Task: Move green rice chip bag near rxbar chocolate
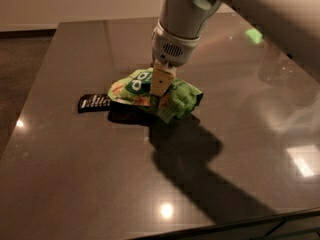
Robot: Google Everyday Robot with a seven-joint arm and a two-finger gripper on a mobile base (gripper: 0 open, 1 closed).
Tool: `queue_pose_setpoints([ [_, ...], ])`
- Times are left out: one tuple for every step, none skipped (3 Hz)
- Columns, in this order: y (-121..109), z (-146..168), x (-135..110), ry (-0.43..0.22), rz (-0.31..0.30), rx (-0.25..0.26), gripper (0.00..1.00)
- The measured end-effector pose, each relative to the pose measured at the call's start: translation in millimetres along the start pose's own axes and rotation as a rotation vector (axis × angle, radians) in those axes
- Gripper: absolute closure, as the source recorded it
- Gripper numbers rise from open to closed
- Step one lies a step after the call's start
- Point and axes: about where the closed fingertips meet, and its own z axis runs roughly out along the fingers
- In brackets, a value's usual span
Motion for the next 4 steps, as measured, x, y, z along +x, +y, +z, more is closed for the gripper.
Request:
queue_pose_setpoints([
  [-0.3, 0.4, -1.5, -0.003, -0.002, 0.002, 0.53],
  [-0.4, 1.3, -3.3, -0.006, -0.004, 0.005, 0.22],
  [-0.4, 1.7, -4.4, -0.007, -0.006, 0.006, 0.01],
  [-0.4, 2.0, -4.8, -0.008, -0.006, 0.007, 0.00],
])
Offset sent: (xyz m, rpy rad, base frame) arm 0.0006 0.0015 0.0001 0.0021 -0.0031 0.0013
